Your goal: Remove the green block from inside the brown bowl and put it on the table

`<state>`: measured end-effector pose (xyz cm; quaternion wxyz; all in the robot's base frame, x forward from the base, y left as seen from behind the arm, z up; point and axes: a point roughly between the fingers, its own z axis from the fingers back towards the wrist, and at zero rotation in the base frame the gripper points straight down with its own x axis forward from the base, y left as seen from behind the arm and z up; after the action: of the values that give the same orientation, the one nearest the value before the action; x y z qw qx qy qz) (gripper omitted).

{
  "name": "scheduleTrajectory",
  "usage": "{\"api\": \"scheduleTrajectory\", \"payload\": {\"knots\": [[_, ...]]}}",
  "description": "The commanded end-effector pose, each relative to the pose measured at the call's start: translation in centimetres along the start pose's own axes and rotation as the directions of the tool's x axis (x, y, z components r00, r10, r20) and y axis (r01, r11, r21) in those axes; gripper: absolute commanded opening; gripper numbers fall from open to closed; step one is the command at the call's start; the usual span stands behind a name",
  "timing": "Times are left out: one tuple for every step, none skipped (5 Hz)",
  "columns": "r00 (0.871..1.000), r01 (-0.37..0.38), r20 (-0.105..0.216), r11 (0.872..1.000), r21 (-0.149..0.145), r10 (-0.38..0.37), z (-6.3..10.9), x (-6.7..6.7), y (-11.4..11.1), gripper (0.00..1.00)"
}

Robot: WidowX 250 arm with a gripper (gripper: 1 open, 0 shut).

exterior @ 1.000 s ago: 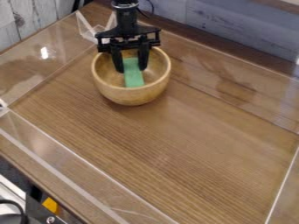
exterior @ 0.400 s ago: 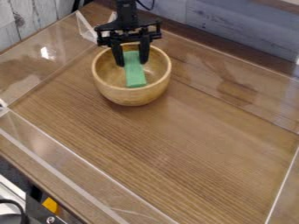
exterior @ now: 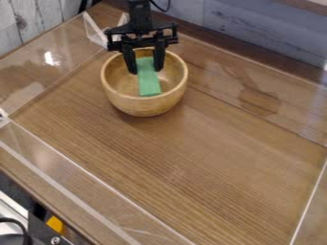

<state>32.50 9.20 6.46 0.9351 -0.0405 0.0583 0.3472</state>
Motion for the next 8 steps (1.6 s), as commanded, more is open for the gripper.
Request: {"api": "scheduleTrajectory", "payload": {"knots": [[0.994,0.031,0.107,0.998,-0.052,-0.026,4.2,0.3,-1.1,0.0],[0.994,0.041,0.105,0.997,-0.058,-0.035,4.5,0.1,-1.3,0.0],[0.994,0.048,0.104,0.997,-0.062,-0.041,4.7,-0.1,-1.5,0.0],[0.994,0.053,0.103,0.997,-0.064,-0.047,4.8,-0.2,-1.7,0.0],[0.993,0.059,0.102,0.996,-0.066,-0.052,5.0,-0.3,-1.8,0.0],[0.993,0.063,0.101,0.996,-0.068,-0.056,5.1,-0.4,-2.0,0.0],[0.993,0.068,0.1,0.995,-0.07,-0.061,5.1,-0.6,-2.1,0.0],[0.993,0.072,0.099,0.995,-0.071,-0.065,5.2,-0.7,-2.3,0.0]]}}
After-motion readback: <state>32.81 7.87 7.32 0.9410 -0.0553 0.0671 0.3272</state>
